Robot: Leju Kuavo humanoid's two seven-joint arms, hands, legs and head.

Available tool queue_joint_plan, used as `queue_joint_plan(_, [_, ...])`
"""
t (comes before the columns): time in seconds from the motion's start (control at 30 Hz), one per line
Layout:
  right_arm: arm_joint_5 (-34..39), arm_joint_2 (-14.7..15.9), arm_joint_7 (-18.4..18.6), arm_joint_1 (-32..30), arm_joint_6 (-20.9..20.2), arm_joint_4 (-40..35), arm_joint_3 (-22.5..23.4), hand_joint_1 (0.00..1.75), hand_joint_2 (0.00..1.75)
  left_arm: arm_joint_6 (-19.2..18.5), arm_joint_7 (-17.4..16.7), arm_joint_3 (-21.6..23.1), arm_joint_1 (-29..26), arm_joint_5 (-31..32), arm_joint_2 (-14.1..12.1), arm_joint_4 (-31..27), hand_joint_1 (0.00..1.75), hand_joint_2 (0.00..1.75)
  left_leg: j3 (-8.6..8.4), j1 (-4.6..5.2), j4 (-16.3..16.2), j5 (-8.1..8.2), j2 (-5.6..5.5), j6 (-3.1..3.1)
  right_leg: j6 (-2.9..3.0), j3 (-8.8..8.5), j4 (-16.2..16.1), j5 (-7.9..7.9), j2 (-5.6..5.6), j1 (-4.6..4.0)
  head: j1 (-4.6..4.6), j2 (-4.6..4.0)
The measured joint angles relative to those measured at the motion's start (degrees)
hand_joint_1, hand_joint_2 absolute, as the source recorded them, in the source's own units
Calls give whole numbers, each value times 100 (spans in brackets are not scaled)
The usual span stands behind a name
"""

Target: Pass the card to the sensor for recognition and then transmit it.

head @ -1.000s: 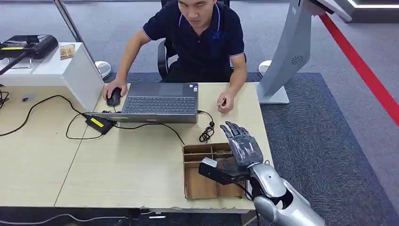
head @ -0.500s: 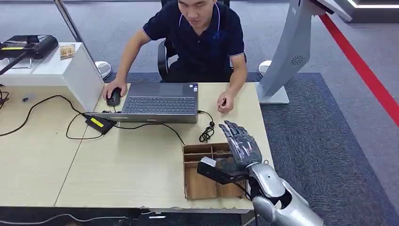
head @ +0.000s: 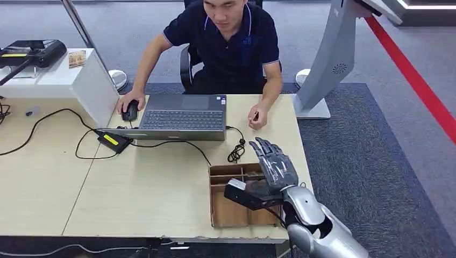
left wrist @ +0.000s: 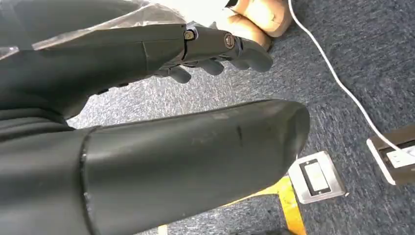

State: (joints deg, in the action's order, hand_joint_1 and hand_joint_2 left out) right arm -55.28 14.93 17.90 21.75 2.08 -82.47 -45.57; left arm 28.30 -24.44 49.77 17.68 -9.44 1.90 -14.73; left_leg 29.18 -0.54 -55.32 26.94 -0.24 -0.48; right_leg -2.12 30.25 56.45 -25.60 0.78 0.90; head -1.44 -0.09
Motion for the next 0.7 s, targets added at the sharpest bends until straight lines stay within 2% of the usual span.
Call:
queue_joint_plan(0.23, [2, -13, 0, 0, -2, 2, 0, 19, 175, 2, 0, 0, 1, 0, 0, 0, 0, 0, 0, 0, 0, 0, 0, 0, 0, 0, 0, 0, 0, 0, 0, 0])
queue_joint_plan(0.47, [6, -26, 0, 0, -2, 2, 0, 17, 175, 2, 0, -2, 3, 0, 0, 2, 0, 0, 0, 0, 0, 0, 0, 0, 0, 0, 0, 0, 0, 0, 0, 0])
queue_joint_plan(0.7, [9, -26, -9, 1, -2, 2, 0, 26, 175, 2, 0, 0, 3, 0, 0, 2, 0, 0, 0, 0, 0, 0, 0, 0, 0, 0, 0, 0, 0, 0, 0, 0])
